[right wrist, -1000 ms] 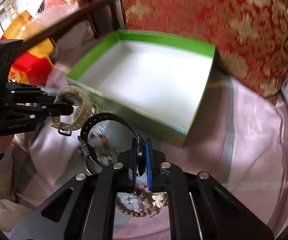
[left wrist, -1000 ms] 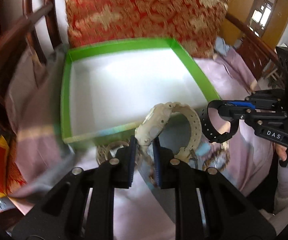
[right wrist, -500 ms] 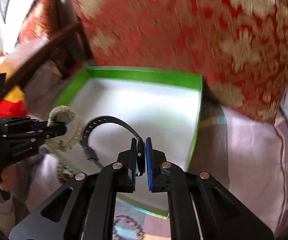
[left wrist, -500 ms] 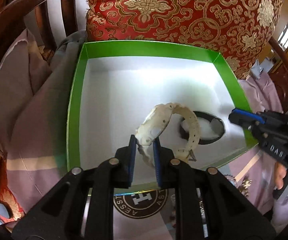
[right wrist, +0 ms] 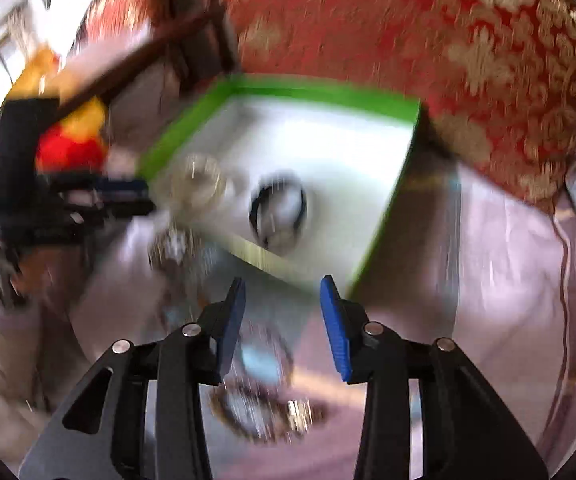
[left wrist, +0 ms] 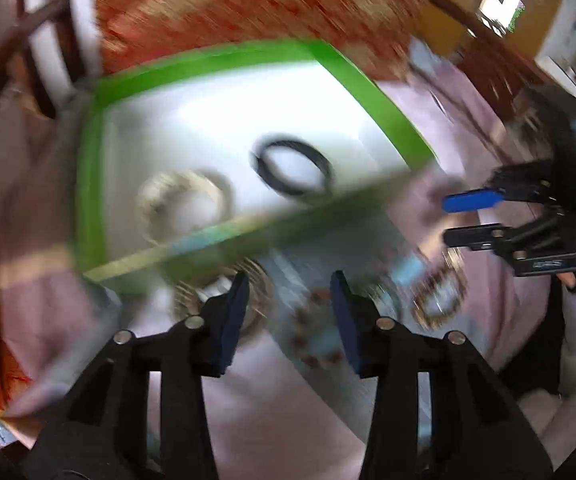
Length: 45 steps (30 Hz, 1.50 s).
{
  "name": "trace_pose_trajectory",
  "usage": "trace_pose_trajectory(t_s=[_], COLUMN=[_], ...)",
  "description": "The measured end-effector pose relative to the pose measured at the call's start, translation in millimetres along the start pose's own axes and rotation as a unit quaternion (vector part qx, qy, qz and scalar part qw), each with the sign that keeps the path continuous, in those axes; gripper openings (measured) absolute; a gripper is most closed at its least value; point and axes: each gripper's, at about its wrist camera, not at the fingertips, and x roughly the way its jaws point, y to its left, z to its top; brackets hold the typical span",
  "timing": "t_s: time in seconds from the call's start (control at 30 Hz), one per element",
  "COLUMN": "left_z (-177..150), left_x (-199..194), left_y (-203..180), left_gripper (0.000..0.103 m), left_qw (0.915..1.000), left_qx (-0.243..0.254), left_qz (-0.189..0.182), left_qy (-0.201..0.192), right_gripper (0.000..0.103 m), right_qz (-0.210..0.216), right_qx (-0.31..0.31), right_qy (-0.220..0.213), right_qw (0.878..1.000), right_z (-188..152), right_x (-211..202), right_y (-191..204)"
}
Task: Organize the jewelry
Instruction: 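Carry both watches into the green box and open both tools to release them, then move the left tool to the green pendant bracelet while the right tool reaches the brown bead bracelet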
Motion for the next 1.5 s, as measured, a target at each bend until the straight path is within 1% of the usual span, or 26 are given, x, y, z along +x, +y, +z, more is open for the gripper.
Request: trace_pose_trajectory(t_s=[0.03, 0.07, 0.13, 0.17, 0.2, 0.3, 0.33, 0.37, 0.4, 0.43, 0.47, 0.5, 0.53, 0.6, 0.67, 0.7, 0.77, 0.87, 1.0, 1.03, 1.1, 1.2, 1.27, 1.37, 1.47, 1.5], left_z=[-1.9, -4.6, -7.3, -8.4, -9.2, -9.5, -10.3, -10.2, -9.7, -9.0, -8.2, -6.8, -4.7, -3.9, -3.7, -4.5, -6.9, -14.0, -14.1, -12.8, -9.9, -5.7, -4.5, -2.1, -1.7, -1.1], left_x=[4.6, 10.3, 21.7, 29.4, 35.5, 51.9, 59.4, 60.3, 58.4, 57.9, 57.0, 56.0, 52.7, 41.7, 29.0, 24.0, 16.3, 20.1, 43.1, 47.9, 53.7, 57.5, 56.6, 54.4, 47.7, 43.8], left_y=[-3.3, -8.1, -17.2, -24.5, -29.6, -38.0, -40.1, -40.9, -39.6, -36.2, -30.8, -23.7, -12.0, 2.8, 9.2, 11.0, 7.8, -7.6, -38.7, -42.4, -40.8, -37.8, -33.4, -24.3, -18.3, -16.1], left_gripper=[0.043, 0.043, 0.043, 0.043, 0.043, 0.043, 0.042, 0.041, 0.038, 0.029, 0.025, 0.016, 0.013, 0.009, 0.008, 0.008, 0.010, 0.010, 0.020, 0.023, 0.027, 0.029, 0.024, 0.023, 0.015, 0.009], left_qw=[0.9999, 0.9996, 0.9986, 0.9981, 0.9978, 0.9965, 0.9960, 0.9960, 0.9962, 0.9964, 0.9967, 0.9970, 0.9974, 0.9981, 0.9989, 0.9992, 0.9997, 0.9996, 0.9978, 0.9975, 0.9974, 0.9980, 0.9982, 0.9985, 0.9988, 0.9991], left_qx=[0.006, 0.013, 0.021, 0.030, 0.036, 0.039, 0.042, 0.044, 0.044, 0.039, 0.030, 0.017, -0.003, -0.021, -0.028, -0.028, -0.016, 0.012, 0.049, 0.052, 0.055, 0.044, 0.038, 0.026, 0.017, 0.014], left_qz=[-0.006, -0.015, -0.034, -0.031, -0.026, -0.031, -0.017, -0.011, -0.006, 0.003, 0.006, 0.008, 0.013, 0.018, 0.011, 0.007, -0.003, -0.009, -0.004, 0.000, 0.012, 0.012, 0.014, 0.022, 0.025, 0.022], left_qy=[0.009, 0.019, 0.034, 0.044, 0.049, 0.068, 0.078, 0.077, 0.076, 0.076, 0.075, 0.075, 0.071, 0.055, 0.035, 0.028, 0.021, 0.025, 0.044, 0.048, 0.045, 0.043, 0.044, 0.043, 0.037, 0.034], right_gripper=[0.040, 0.040, 0.040, 0.040, 0.040, 0.040, 0.040, 0.040, 0.040, 0.039, 0.038, 0.036, 0.029, 0.020, 0.018, 0.018, 0.018, 0.019, 0.021, 0.026, 0.034, 0.034, 0.034, 0.034, 0.034, 0.025], right_qz=[-0.002, -0.003, -0.010, -0.016, -0.015, -0.003, -0.005, -0.007, -0.015, -0.017, -0.018, -0.029, -0.043, -0.057, -0.076, -0.075, -0.057, -0.053, -0.061, -0.062, -0.063, -0.060, -0.059, -0.058, -0.054, -0.052], right_qx=[-0.003, -0.006, -0.027, -0.043, -0.061, -0.084, -0.092, -0.093, -0.093, -0.091, -0.087, -0.084, -0.082, -0.068, -0.053, -0.045, -0.033, -0.038, -0.038, -0.035, -0.030, -0.030, -0.033, -0.043, -0.057, -0.059], right_qy=[0.020, 0.049, 0.086, 0.098, 0.107, 0.111, 0.116, 0.119, 0.121, 0.118, 0.113, 0.104, 0.093, 0.073, 0.033, 0.017, 0.006, 0.018, 0.034, 0.036, 0.036, 0.038, 0.046, 0.062, 0.071, 0.071], right_qw=[1.000, 0.999, 0.996, 0.994, 0.992, 0.990, 0.989, 0.989, 0.988, 0.989, 0.990, 0.991, 0.991, 0.993, 0.995, 0.996, 0.998, 0.998, 0.997, 0.997, 0.997, 0.997, 0.997, 0.995, 0.994, 0.994], right_z=[-5.7, -16.6, -26.9, -29.8, -33.0, -34.6, -36.2, -36.7, -36.7, -35.8, -30.0, -27.4, -25.5, -19.7, -12.3, -9.7, -7.0, -7.3, -13.1, -12.1, -12.6, -16.4, -19.3, -23.8, -25.6, -25.9], right_x=[9.7, 20.9, 35.3, 40.3, 43.6, 45.9, 49.3, 52.1, 55.7, 57.6, 58.4, 58.7, 58.3, 54.7, 44.9, 39.2, 32.3, 33.4, 33.8, 35.3, 35.0, 32.6, 33.3, 37.2, 43.9, 45.9], right_y=[3.4, 4.6, 11.6, 16.9, 25.0, 38.2, 42.3, 43.7, 44.1, 43.5, 40.7, 38.2, 35.7, 27.0, 18.7, 15.4, 11.1, 10.0, 5.3, 4.4, 1.2, -1.7, -2.4, -0.1, 8.3, 10.3])
